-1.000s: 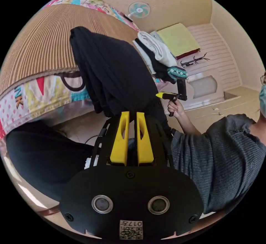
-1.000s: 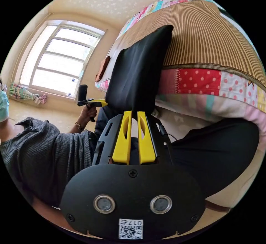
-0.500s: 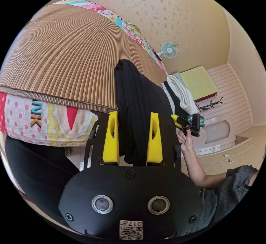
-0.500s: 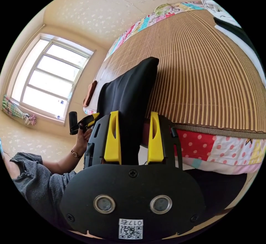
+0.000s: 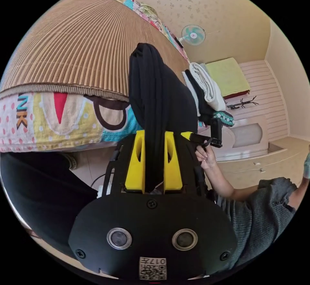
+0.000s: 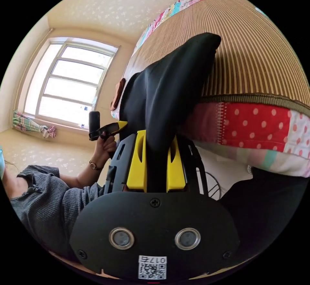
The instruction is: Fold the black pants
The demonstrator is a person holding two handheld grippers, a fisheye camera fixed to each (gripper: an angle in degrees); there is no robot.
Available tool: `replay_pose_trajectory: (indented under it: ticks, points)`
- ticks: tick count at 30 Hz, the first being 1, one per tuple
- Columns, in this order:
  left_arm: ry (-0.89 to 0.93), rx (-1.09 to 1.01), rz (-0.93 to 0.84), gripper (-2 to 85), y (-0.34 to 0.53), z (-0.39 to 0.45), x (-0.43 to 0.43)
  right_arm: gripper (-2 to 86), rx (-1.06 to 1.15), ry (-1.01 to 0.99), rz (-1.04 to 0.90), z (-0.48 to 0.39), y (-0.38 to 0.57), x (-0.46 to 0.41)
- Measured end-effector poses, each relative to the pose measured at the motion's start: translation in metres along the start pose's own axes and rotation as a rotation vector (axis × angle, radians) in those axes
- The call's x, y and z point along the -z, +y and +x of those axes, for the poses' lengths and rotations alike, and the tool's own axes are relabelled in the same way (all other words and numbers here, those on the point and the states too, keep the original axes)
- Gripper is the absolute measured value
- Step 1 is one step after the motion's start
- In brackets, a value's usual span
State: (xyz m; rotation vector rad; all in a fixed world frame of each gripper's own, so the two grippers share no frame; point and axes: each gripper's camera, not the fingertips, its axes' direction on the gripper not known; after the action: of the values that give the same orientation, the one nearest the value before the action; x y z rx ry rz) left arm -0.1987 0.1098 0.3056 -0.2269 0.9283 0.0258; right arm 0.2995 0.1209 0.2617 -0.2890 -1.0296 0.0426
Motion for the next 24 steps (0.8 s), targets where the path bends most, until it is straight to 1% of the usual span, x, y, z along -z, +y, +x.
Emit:
replay_pose_trajectory:
  ticks: [2,4,8,10,11,13,15,16,17,18,19,20,21,22,23,24]
  points:
    - [0.027,-0.061,0.03,8.4,-0.012,0.028,0.01,7.9,0.024,-0.055,0.095,-0.013,-0.004,0.032]
    - [0.081,-0.135,0.095,8.2,-0.036,0.069,0.016,7.9,0.073,-0.065,0.166,-0.028,-0.013,0.066]
    - [0.132,-0.26,0.161,8.0,-0.088,0.141,0.007,7.8,0.205,0.046,0.314,-0.077,-0.034,0.162]
    - [0.217,-0.357,0.213,8.1,-0.127,0.191,-0.008,7.9,0.28,0.108,0.388,-0.1,-0.043,0.21]
    - [0.246,-0.371,0.224,8.1,-0.138,0.203,-0.013,8.0,0.293,0.152,0.423,-0.111,-0.052,0.242]
    - [0.334,-0.345,0.262,8.2,-0.179,0.245,-0.043,8.2,0.25,0.243,0.447,-0.122,-0.071,0.285]
    - [0.312,-0.325,0.274,8.5,-0.209,0.276,-0.076,8.6,0.204,0.45,0.44,-0.128,-0.099,0.325]
    - [0.278,-0.324,0.275,8.6,-0.228,0.295,-0.102,8.7,0.188,0.503,0.429,-0.125,-0.107,0.333]
    - [0.265,-0.318,0.27,8.7,-0.237,0.301,-0.117,9.0,0.126,0.599,0.397,-0.11,-0.124,0.346]
    - [0.24,-0.293,0.241,8.9,-0.253,0.309,-0.15,9.4,0.007,0.672,0.361,-0.083,-0.139,0.356]
    - [0.205,-0.25,0.178,9.2,-0.267,0.31,-0.187,9.6,-0.063,0.71,0.351,-0.068,-0.144,0.361]
    - [0.178,-0.217,0.133,9.3,-0.271,0.307,-0.206,9.3,-0.2,0.795,0.352,-0.038,-0.146,0.367]
    - [0.121,-0.17,0.046,8.9,-0.274,0.299,-0.241,8.4,-0.296,0.87,0.369,-0.017,-0.138,0.37]
    - [0.1,-0.166,-0.033,8.1,-0.27,0.291,-0.267,7.5,-0.326,0.895,0.387,-0.012,-0.132,0.37]
    - [0.089,-0.163,-0.065,7.4,-0.265,0.287,-0.276,5.8,-0.338,0.91,0.444,-0.012,-0.114,0.37]
    - [0.097,-0.172,-0.036,6.8,-0.253,0.279,-0.276,4.4,-0.292,0.884,0.526,-0.02,-0.092,0.365]
